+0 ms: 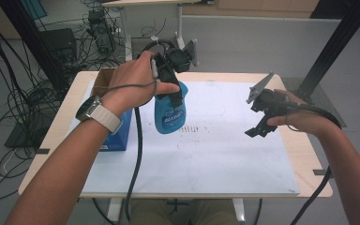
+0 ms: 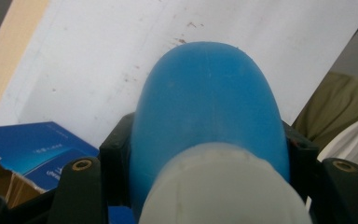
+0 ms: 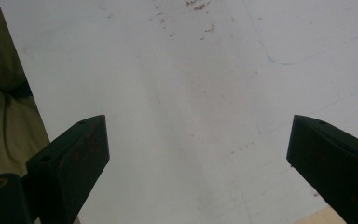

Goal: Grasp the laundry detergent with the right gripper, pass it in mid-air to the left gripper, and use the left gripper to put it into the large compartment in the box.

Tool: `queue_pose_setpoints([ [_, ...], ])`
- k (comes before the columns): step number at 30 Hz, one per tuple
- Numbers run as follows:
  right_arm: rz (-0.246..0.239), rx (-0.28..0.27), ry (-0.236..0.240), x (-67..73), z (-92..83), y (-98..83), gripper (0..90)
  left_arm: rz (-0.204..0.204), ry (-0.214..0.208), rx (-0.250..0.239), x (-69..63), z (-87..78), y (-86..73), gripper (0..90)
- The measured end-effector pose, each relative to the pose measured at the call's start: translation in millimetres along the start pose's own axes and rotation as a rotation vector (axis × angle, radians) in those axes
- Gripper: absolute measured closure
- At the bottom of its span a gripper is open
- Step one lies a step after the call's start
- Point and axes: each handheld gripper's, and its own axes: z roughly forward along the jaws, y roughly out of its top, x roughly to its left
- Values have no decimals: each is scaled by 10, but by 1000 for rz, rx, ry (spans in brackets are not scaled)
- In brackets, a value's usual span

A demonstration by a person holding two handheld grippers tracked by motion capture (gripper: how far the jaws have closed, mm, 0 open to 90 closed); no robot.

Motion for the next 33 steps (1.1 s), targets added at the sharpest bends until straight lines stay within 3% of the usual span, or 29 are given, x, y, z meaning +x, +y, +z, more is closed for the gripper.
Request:
queue_pose_setpoints([
  [6, -4, 3, -12, -13, -38, -18, 60, -61, 20, 19, 35, -125, 26, 375],
  [12, -11, 12, -18, -39, -47, -43, 62, -148, 48, 22, 68, -223, 56, 375],
  [21, -23, 52, -44, -68, 29, -113, 64, -233, 56, 71, 142, -266, 113, 375],
  [33, -33, 35, -55, -120, -27, -119, 65, -371, 64, 119, 327, -460, 120, 376],
])
